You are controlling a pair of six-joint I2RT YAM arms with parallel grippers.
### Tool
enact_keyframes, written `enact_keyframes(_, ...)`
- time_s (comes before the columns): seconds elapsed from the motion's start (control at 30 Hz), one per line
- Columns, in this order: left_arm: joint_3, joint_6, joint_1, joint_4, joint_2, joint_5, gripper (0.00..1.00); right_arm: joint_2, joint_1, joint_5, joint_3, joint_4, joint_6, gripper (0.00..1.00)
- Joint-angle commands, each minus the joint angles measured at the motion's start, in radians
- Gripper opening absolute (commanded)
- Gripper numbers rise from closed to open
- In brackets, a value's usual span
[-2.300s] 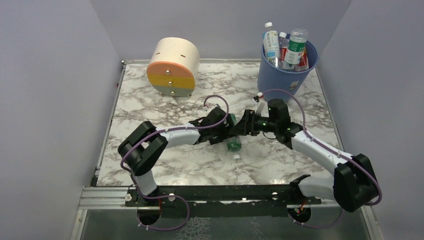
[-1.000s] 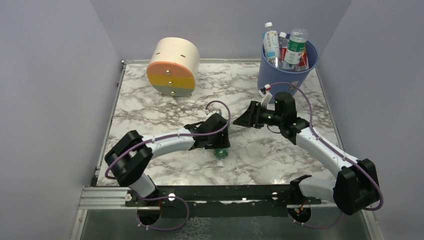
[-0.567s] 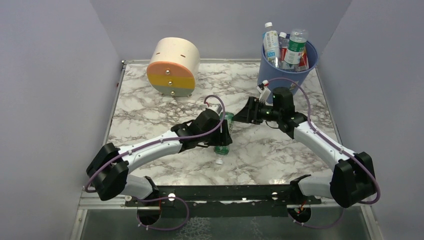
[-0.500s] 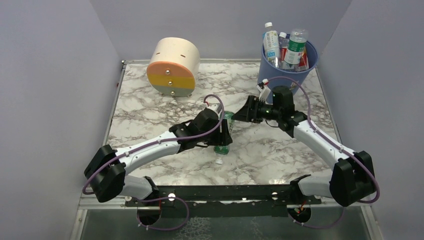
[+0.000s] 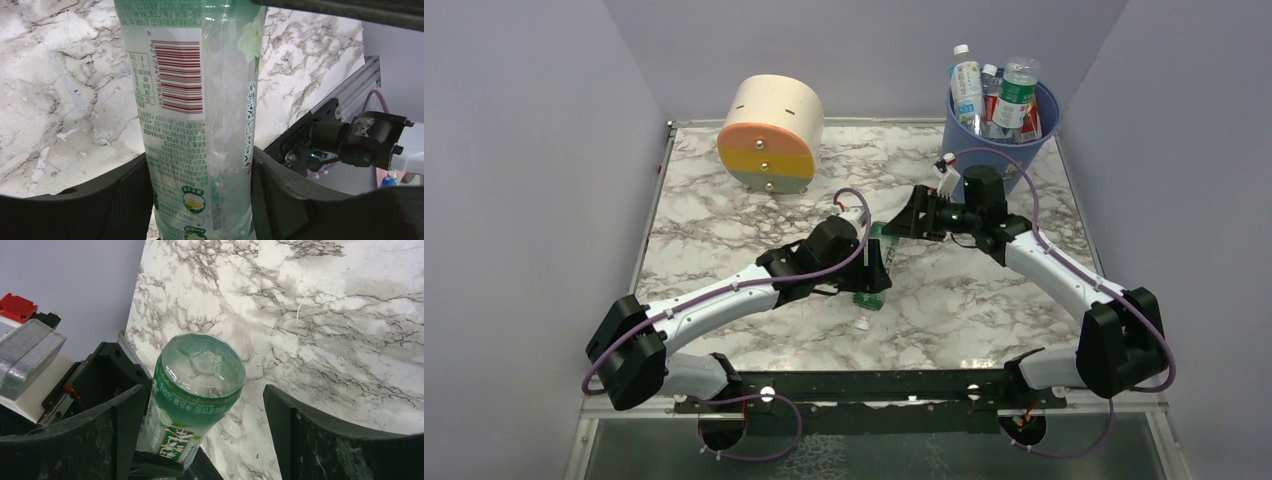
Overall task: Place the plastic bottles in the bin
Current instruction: Pick up the plastic bottle at the center of the board.
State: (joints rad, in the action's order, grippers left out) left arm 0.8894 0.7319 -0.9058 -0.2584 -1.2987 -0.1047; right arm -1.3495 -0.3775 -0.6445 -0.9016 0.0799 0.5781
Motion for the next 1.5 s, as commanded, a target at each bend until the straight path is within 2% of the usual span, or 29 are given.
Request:
enact_keyframes(0.0,0.018,-0.027,-0.007,0.041,0.014,-0.043,0.64,-0.023,0.005,-0.033,-0.018,-0.026,0.003,0.9)
enact_keyframes(0.47,0.042,-0.028,-0.01,0.09,-0.028,-0.079,0.64,-0.068,0.004,-0.096,-0.002,-0.102,0.043,0.91)
enact_keyframes(1.03,0.057,-0.025,-0.01,0.114,-0.068,-0.058,0.64,-0.043,0.004,-0.13,0.05,-0.126,0.054,0.74)
enact_keyframes(1.17,0.061,-0.024,-0.01,0.122,-0.077,-0.057,0.65,-0.035,0.004,-0.13,0.062,-0.131,0.054,0.61)
enact_keyframes(1.47,0.073,-0.03,-0.01,0.107,-0.079,-0.051,0.73,-0.031,0.004,-0.127,0.054,-0.128,0.055,0.58)
